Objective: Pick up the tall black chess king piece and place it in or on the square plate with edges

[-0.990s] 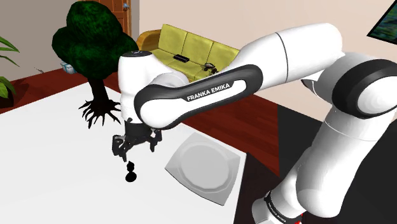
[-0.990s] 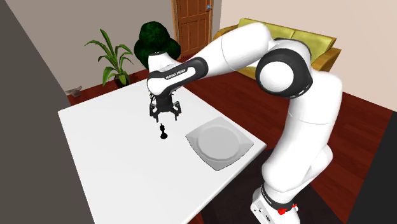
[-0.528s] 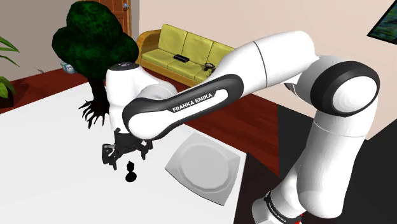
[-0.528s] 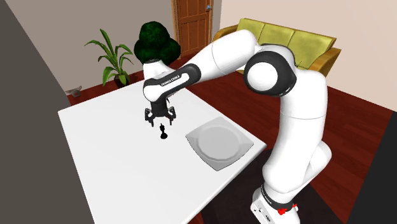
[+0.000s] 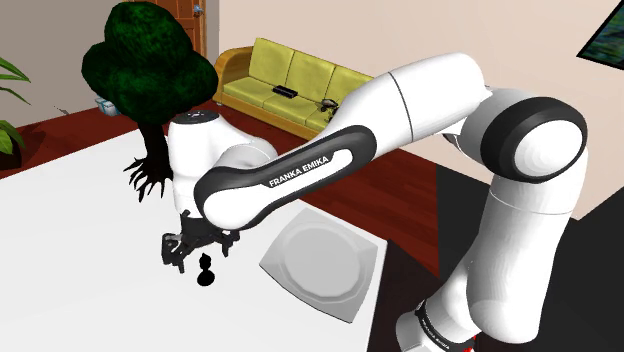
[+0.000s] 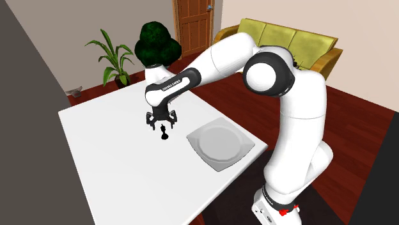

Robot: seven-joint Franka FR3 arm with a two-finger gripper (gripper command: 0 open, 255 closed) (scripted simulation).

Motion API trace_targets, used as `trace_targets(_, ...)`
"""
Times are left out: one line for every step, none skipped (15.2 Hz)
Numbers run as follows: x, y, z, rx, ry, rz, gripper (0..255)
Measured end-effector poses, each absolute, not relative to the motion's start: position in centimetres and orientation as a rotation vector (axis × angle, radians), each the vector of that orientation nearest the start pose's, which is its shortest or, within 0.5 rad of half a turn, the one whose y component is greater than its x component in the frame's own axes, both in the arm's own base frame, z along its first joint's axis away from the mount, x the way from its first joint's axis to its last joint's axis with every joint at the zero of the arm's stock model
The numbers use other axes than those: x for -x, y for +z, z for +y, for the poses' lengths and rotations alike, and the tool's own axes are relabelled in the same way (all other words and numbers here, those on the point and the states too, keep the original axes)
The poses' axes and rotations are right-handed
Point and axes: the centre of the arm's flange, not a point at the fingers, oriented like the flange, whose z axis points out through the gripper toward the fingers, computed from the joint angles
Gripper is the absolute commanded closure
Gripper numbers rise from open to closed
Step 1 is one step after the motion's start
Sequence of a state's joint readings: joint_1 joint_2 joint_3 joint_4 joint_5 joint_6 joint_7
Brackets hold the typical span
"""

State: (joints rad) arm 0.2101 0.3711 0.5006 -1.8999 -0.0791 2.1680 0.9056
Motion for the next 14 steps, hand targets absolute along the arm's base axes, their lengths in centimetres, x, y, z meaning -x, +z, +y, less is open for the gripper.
trace_targets(-47.91, 32.33, 38.69, 3.087, 0.184, 0.267, 0)
trace_targets(-47.91, 32.33, 38.69, 3.087, 0.184, 0.267, 255)
trace_targets(-47.91, 32.33, 38.69, 3.087, 0.184, 0.267, 255)
trace_targets(-47.91, 32.33, 38.69, 3.087, 0.184, 0.267, 255)
trace_targets(-47.92, 32.36, 38.68, 3.087, 0.183, 0.267, 255)
trace_targets(-47.92, 32.38, 38.68, 3.087, 0.183, 0.267, 255)
trace_targets(-47.93, 32.39, 38.68, 3.087, 0.183, 0.267, 255)
trace_targets(-47.93, 32.39, 38.68, 3.087, 0.183, 0.267, 255)
trace_targets(-47.93, 32.39, 38.68, 3.087, 0.183, 0.267, 255)
trace_targets(-47.93, 32.38, 38.67, 3.087, 0.183, 0.267, 255)
trace_targets(-47.92, 32.38, 38.66, 3.087, 0.183, 0.267, 255)
trace_targets(-47.93, 32.38, 38.67, 3.087, 0.183, 0.267, 255)
trace_targets(-47.86, 32.63, 38.68, 3.087, 0.183, 0.267, 255)
trace_targets(-47.92, 33.04, 38.67, 3.087, 0.184, 0.267, 255)
